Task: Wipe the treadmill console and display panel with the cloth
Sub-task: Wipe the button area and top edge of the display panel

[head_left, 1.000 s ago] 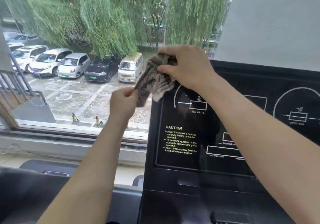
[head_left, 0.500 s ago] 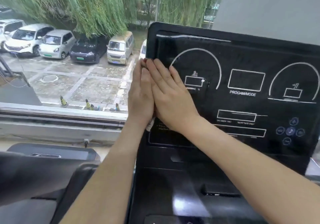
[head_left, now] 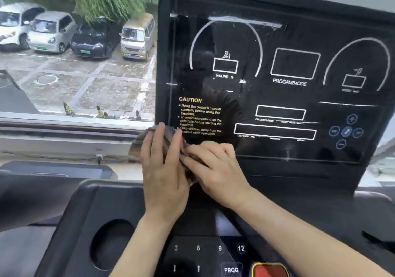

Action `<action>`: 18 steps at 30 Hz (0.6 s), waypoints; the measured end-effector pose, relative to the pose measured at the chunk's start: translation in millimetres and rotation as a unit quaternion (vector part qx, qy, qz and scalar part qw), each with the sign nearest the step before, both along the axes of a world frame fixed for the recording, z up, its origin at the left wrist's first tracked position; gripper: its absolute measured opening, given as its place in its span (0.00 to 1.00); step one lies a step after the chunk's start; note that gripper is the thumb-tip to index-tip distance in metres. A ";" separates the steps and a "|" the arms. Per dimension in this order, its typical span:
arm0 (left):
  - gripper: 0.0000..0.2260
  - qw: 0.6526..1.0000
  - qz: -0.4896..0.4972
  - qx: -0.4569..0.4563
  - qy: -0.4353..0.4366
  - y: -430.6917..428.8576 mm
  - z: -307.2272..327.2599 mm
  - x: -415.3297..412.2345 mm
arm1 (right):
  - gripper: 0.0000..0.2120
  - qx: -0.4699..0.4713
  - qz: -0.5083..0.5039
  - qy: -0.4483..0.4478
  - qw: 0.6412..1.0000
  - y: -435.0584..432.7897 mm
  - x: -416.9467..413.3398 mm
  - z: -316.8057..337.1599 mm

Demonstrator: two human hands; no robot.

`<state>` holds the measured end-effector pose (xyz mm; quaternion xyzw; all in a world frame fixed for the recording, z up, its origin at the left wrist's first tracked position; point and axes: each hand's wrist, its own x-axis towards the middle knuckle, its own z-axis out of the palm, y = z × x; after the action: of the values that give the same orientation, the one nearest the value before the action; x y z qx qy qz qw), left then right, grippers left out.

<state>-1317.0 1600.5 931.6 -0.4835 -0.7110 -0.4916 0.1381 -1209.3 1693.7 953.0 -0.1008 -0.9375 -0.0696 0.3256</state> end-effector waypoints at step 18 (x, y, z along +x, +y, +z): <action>0.17 0.978 -0.098 -0.159 0.097 45.0 2.2 123.7 | 0.14 -0.139 -0.096 0.008 0.986 50.7 155.9 -6.8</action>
<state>-1193.2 1645.5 933.8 -0.6122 -0.7122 -0.3342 0.0790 -1053.4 1744.4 946.2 -0.2347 -0.9214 0.0311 0.3081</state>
